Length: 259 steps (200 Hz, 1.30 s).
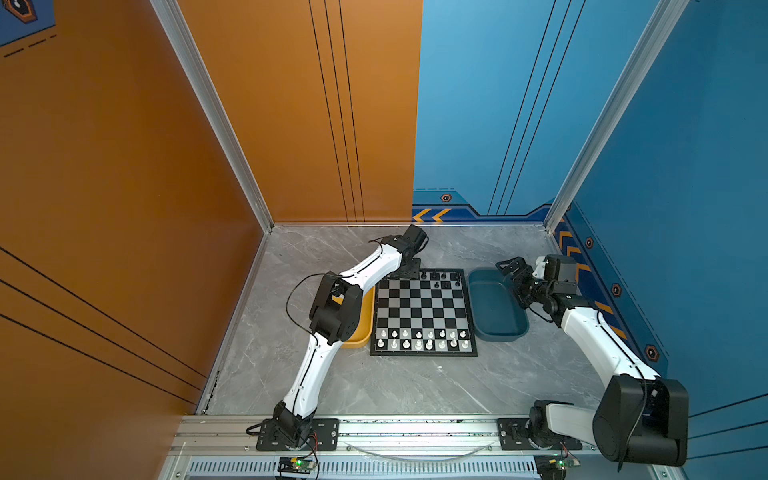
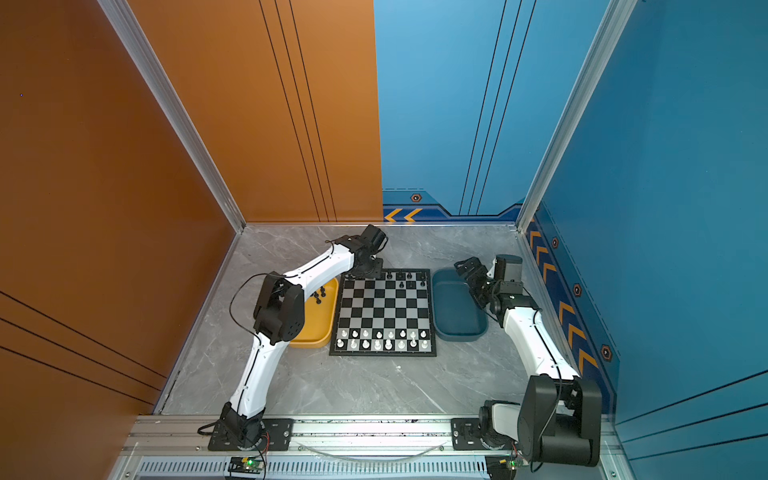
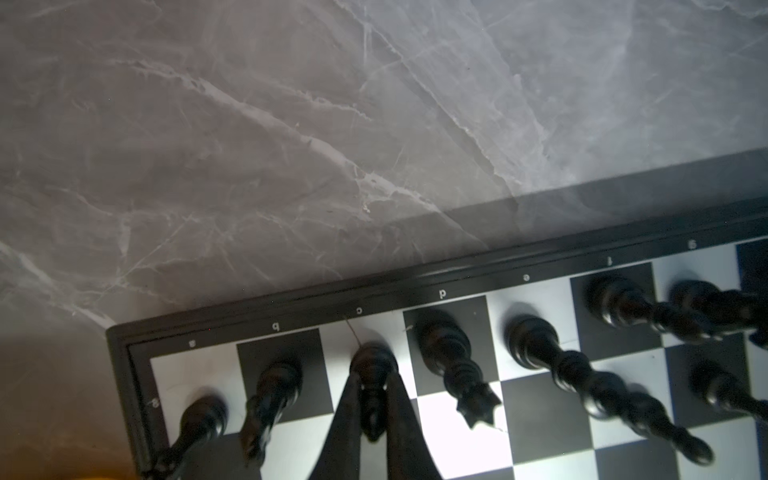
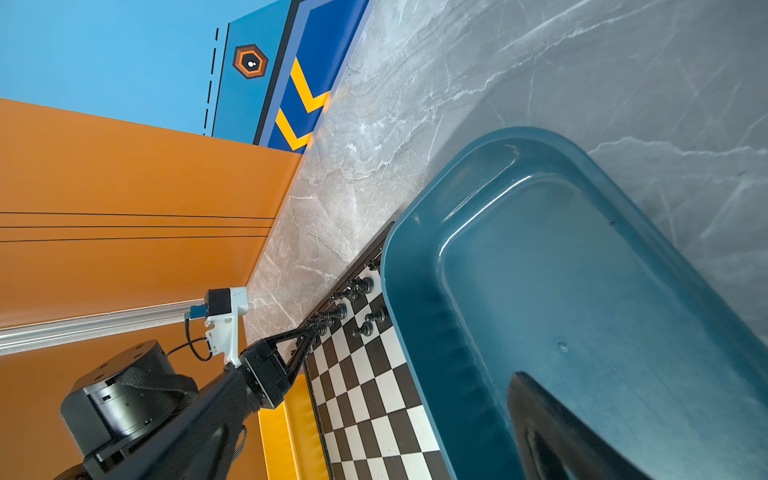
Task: Set up the chess pieces on the board
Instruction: 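Open the left gripper to release the black pawn on the board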
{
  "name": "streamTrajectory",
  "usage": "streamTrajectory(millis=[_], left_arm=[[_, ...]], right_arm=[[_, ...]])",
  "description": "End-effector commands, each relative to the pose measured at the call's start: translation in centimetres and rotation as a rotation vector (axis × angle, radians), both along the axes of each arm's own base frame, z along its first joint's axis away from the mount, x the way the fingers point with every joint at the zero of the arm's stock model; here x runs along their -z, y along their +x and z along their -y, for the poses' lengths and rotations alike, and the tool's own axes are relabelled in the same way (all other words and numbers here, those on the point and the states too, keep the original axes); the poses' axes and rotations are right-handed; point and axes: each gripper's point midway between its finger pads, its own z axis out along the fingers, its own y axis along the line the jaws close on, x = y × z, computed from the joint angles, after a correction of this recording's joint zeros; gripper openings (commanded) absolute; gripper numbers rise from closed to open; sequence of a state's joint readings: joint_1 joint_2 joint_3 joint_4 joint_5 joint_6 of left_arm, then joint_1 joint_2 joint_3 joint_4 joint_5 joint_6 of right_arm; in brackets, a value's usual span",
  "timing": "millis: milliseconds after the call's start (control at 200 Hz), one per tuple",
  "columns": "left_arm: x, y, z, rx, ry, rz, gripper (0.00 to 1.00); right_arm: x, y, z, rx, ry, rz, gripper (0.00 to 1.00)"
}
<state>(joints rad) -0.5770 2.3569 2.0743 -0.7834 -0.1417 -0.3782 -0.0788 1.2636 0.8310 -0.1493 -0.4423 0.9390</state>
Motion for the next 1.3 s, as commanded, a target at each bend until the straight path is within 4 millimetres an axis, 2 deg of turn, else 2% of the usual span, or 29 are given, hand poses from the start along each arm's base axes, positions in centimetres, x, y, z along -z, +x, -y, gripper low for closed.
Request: streamTrajectory(millis=[0,455,836,1006,1291], left_arm=[[0.5,0.1,-0.3,0.012,0.044,-0.004,0.02],[1.3,-0.1,-0.3,0.018,0.053,-0.020,0.17],[1.4,-0.1,-0.1,0.023,0.053,-0.025,0.36],[0.8,0.0,-0.2,0.021,0.052,-0.013,0.39],[-1.8,0.1,-0.4,0.019,0.040,0.029,0.39]], right_arm=[[-0.3,0.1,0.1,-0.014,-0.009,0.003,1.00],[-0.3,0.1,0.0,-0.014,-0.008,0.002,1.00],[-0.3,0.2,0.1,-0.014,-0.009,0.006,1.00],[-0.4,0.3,0.0,-0.014,-0.007,0.007,1.00],[-0.5,0.1,0.0,-0.016,-0.007,0.010,1.00]])
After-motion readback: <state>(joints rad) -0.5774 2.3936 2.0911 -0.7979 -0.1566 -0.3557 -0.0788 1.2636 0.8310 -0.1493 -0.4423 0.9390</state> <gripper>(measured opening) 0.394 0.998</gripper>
